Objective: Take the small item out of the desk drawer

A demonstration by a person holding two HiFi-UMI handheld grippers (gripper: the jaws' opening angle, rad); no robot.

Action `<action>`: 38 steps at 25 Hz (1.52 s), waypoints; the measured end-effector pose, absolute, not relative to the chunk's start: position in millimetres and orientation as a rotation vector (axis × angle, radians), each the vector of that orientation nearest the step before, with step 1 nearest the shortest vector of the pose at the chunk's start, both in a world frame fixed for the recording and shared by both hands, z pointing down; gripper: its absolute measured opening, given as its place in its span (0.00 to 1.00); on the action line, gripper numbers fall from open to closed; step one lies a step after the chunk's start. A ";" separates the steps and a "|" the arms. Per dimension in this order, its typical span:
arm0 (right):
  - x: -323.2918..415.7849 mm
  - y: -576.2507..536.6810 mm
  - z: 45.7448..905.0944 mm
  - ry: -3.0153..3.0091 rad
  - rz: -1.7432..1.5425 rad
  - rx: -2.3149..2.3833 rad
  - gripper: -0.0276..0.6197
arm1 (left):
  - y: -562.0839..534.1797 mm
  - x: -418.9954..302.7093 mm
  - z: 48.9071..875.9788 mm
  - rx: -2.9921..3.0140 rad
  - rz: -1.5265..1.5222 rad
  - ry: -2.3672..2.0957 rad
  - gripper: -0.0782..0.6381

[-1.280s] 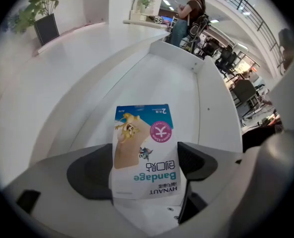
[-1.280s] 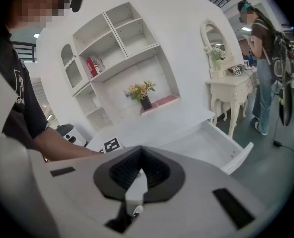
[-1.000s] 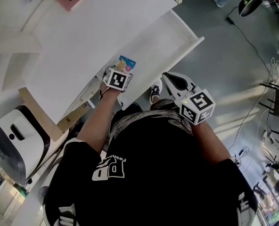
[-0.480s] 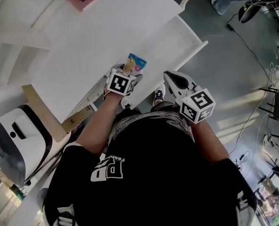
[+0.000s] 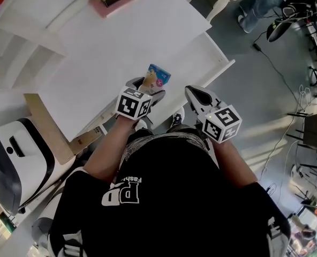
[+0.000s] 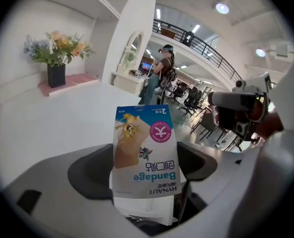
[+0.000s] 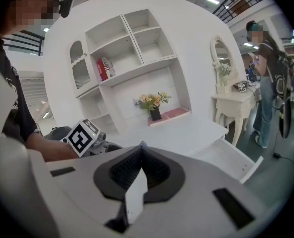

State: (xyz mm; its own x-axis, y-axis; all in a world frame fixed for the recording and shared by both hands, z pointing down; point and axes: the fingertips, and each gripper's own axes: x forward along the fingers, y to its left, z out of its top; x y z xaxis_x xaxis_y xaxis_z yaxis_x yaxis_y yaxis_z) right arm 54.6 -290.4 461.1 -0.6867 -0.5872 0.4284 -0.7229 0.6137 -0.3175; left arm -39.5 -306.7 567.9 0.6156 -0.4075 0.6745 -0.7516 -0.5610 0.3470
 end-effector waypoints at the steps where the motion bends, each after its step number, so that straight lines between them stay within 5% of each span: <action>1: 52.1 -290.9 456.8 -2.564 0.675 1.070 0.06 | -305.9 -42.0 560.3 2.224 0.685 -0.910 0.68; 38: -50.3 -235.6 375.8 -2.780 0.482 1.058 0.05 | -233.9 -134.3 401.1 2.425 0.145 -1.006 0.68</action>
State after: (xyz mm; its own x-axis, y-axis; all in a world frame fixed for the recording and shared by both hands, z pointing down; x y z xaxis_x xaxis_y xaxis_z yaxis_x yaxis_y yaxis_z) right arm -50.3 -235.6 375.8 -0.7463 -0.6246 0.2300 -0.6656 0.7036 -0.2487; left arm -134.3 -233.9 401.1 0.7203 -0.6333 0.2830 -0.6875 -0.5976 0.4125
